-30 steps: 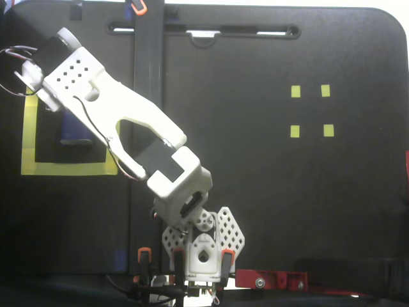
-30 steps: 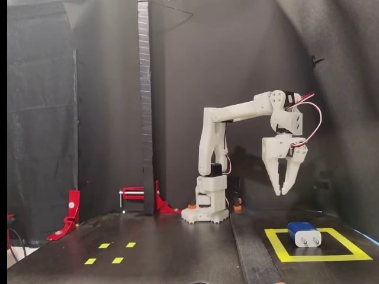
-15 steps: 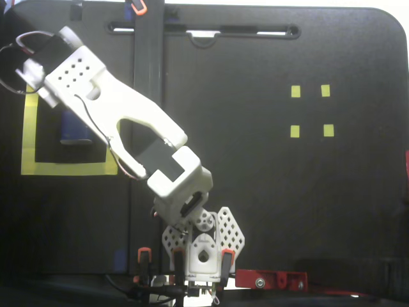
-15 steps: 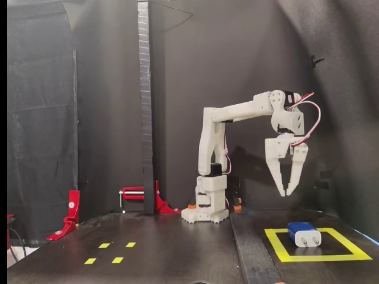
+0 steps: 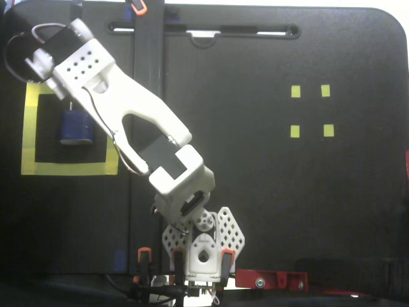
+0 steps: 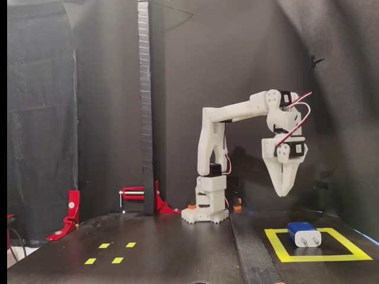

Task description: Grasp the block and place it in the designated area.

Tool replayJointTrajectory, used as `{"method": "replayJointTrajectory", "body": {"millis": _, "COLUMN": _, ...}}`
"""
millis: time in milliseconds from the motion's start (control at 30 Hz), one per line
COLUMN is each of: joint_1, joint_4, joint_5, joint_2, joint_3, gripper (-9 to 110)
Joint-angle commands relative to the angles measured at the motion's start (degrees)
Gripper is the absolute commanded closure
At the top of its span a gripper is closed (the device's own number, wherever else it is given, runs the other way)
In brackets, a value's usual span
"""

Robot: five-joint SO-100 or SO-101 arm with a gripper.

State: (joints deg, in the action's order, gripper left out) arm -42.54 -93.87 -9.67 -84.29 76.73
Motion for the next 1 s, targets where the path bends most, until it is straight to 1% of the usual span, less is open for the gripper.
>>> {"method": "replayJointTrajectory", "body": {"millis": 0, "joint_1": 3.25, "joint_4": 0.26, "joint_5": 0.18, "joint_2": -2.55, "joint_3": -0.79, "gripper": 101}}
{"method": "replayJointTrajectory", "body": {"millis": 300, "joint_1": 20.30, "joint_4": 2.72, "joint_5": 2.72, "joint_2": -2.46, "joint_3": -0.88, "gripper": 102}}
{"method": "replayJointTrajectory", "body": {"millis": 600, "joint_1": 38.50, "joint_4": 5.36, "joint_5": 10.02, "joint_2": -1.76, "joint_3": -0.88, "gripper": 102}}
{"method": "replayJointTrajectory", "body": {"millis": 767, "joint_1": 42.89, "joint_4": 5.54, "joint_5": 12.48, "joint_2": -2.11, "joint_3": -0.79, "gripper": 102}}
{"method": "replayJointTrajectory", "body": {"millis": 967, "joint_1": 43.59, "joint_4": 6.68, "joint_5": 13.18, "joint_2": -7.21, "joint_3": 1.85, "gripper": 102}}
